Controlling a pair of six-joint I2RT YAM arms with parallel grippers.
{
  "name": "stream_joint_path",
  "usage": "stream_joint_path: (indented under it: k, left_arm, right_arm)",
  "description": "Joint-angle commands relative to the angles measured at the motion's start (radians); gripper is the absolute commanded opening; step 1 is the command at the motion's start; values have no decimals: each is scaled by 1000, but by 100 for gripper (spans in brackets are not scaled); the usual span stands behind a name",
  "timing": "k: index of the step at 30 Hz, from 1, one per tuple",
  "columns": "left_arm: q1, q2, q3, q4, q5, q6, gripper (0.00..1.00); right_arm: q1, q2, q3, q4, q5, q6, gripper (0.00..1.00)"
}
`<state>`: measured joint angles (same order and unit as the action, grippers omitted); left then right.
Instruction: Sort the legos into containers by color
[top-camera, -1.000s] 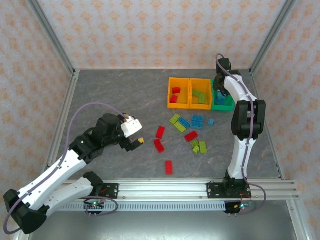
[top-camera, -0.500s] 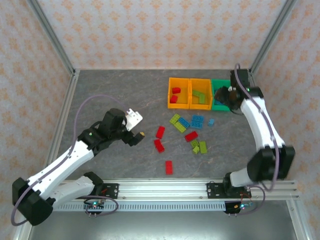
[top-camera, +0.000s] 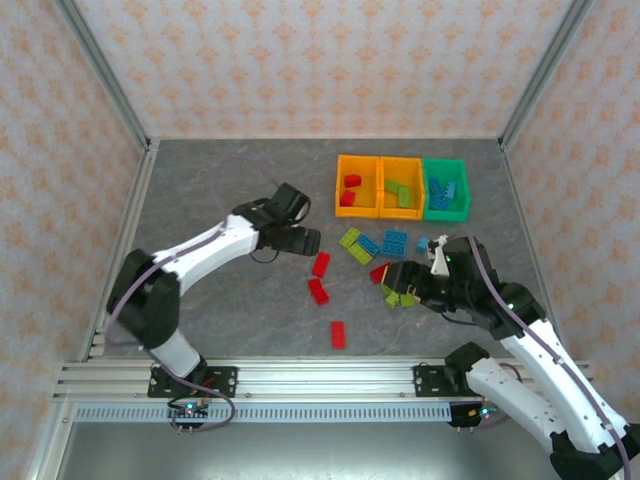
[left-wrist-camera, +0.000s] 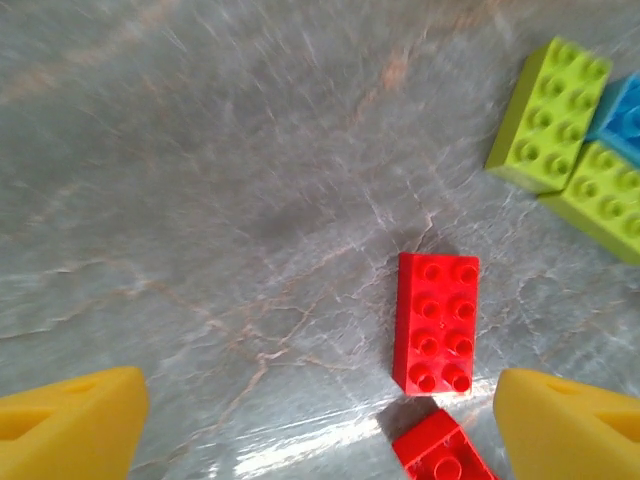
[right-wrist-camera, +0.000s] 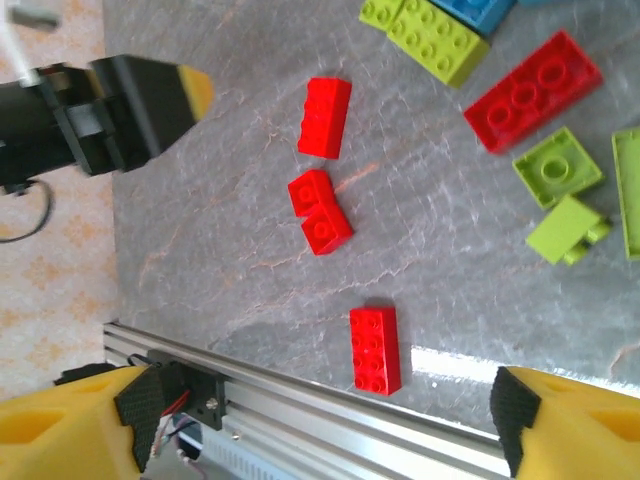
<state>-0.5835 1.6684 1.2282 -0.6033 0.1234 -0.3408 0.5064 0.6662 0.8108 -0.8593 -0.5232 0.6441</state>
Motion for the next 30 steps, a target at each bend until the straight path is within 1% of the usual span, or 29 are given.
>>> stream_joint_path:
  k: [1,3,5,6,8,13,14,18,19,20,22,25,27,30]
  left_arm:
    - [-71,115,96,9,12,-34,90]
    - [-102,187,128,17,8,-27,91]
    - [-119,234,155,20,-22,-24,90]
    - [-125,282,164,23,-47,-25,90]
    - [-131,311,168,33,-80,-23,86]
    - [-139,344,161,42,-93,-25,69]
    - [-141,344,155,43,-89,-23,64]
    - [-144,329,134,45,-95,-16,39]
    - [-143,322,130,51,-90,-12,34]
    - [-144,315,128,56,-82,-10,31]
    - [-144,292,134,64,-50,-10,28]
    - [-146,233,150,77,-18,-18,26]
    - [-148,181,184,72,-18,-23,26]
    - [-149,157,262,57,-39,-14,26]
  right_arm:
    - [14,-33,2,-50,46,63,91]
    - [14,-45,4,-90,58,53,92]
    - [14,-51,1,-111,48,56,93]
    - [15,-54,1,-121,40,57,94]
    - [15,-66,1,-147,45,58,96]
    - [16,-94,4,-175,69,72,98]
    - [17,-91,11,-180,78,71,98]
    - [17,-66,54,-195,124,69,97]
    - [16,-54,66,-192,142,72,97]
    - [17,-43,77,-186,161,73,97]
    - [16,-18,105,-175,215,79,97]
    - [16,9,141,-145,309,88,97]
    - [17,23,149,-115,409,105,97]
    - [16,49,148,-88,533,107,97]
